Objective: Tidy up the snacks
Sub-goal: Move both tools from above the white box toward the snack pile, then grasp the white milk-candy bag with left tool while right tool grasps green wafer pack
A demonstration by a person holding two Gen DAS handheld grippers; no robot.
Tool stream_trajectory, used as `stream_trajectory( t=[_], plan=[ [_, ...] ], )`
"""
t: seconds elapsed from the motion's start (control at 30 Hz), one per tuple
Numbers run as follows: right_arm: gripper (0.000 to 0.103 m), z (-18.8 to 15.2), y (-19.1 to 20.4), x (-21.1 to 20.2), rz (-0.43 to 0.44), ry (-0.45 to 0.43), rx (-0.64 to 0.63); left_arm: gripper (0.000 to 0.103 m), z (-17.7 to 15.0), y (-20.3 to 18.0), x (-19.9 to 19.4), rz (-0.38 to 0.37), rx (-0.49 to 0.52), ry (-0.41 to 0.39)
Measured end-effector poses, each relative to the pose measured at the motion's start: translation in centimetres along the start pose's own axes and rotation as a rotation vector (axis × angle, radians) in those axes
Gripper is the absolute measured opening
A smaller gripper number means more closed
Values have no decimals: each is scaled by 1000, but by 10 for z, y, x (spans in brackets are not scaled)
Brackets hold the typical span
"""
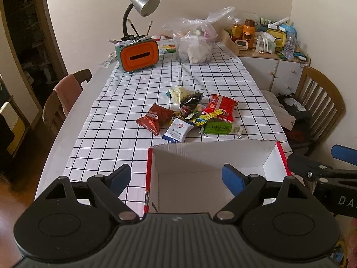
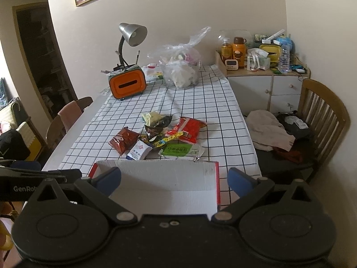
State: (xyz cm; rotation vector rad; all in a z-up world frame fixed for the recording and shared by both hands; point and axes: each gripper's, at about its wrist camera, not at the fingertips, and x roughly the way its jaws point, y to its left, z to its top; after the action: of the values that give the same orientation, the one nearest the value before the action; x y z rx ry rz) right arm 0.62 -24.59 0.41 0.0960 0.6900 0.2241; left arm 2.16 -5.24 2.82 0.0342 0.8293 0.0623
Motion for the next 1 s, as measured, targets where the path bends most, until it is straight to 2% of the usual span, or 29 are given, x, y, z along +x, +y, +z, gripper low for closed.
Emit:
stream_trajectory(
  t=[0.57,0.83,1.0],
  plan=[
    [102,7,-20,13,41,17,-35,89,1,-19,15,14,-16,21],
    [101,21,-19,40,84,56,-54,89,12,-4,43,1,-1,44],
    [100,35,-18,66,86,91,-75,89,25,18,68,-15,31,46]
  ],
)
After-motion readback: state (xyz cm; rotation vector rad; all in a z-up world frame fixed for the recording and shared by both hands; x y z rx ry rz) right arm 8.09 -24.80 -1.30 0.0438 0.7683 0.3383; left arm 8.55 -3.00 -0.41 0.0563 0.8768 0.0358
